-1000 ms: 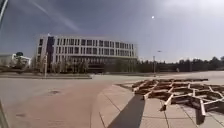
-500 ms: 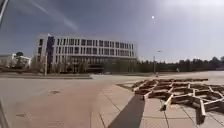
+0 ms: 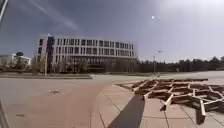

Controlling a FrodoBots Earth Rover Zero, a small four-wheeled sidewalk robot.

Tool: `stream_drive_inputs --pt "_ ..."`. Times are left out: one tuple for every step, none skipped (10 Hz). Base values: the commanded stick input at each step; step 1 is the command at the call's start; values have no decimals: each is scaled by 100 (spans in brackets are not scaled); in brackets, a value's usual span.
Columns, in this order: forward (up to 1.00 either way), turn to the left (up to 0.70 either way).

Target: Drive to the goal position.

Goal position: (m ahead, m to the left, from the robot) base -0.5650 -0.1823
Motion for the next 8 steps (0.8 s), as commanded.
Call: stream_drive_inputs --pt "5 0" --pt "5 0" --pt "5 0" --pt "5 0" --pt "5 0" --pt "5 0" --pt "5 0" --pt "5 0"
